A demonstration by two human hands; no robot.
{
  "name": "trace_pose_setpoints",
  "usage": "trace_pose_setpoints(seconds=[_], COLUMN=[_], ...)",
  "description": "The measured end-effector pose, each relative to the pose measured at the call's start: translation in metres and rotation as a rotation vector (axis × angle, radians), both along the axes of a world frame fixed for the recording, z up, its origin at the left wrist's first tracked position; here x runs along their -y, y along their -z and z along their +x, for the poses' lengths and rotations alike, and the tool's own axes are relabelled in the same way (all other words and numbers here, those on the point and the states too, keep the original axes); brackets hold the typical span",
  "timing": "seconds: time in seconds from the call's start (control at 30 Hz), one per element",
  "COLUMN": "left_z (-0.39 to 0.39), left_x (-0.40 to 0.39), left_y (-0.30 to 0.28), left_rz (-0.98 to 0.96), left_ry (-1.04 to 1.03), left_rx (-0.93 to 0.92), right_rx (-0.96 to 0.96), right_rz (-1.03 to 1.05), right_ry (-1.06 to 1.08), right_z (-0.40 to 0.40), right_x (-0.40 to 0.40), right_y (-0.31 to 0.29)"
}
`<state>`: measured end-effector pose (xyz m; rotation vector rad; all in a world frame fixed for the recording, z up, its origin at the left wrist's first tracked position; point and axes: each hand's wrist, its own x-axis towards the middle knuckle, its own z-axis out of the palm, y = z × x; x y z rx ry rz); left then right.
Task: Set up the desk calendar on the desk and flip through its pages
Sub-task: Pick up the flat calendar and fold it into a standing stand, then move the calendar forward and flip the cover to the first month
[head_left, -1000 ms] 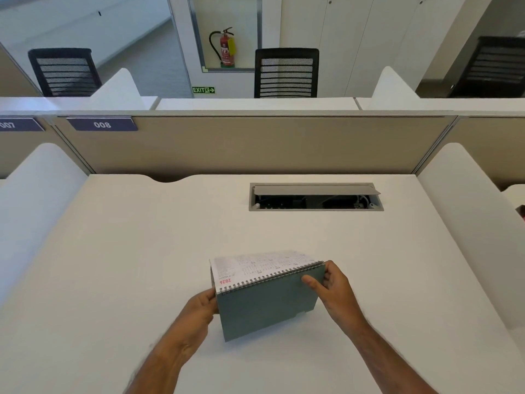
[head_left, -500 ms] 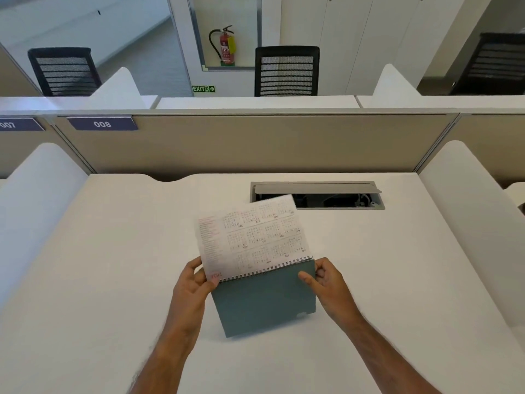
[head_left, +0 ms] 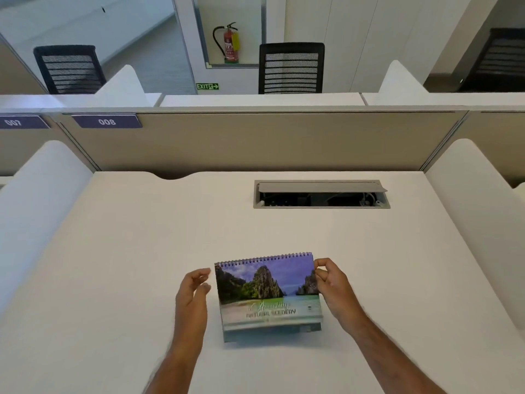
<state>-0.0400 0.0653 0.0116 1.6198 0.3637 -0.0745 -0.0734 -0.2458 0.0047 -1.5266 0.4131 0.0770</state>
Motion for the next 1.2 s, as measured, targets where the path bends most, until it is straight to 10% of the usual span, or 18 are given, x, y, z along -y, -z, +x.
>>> trace_pose_setpoints(seconds=[0.43, 1.2], left_z=[0.021, 0.131], left_x=[-0.002, -0.049], left_y=[-0.003, -0.034], left_rz=[0.113, 0.124], left_ry=[0.094, 0.0], left_rx=[-0.207, 0.085], right_rx=[0.018, 0.179], right_rz=[-0.032, -0.128], right_ry=[-0.013, -0.307], right_z=[0.01, 0.19], right_x=[-0.01, -0.067], right_y=[-0.01, -0.036])
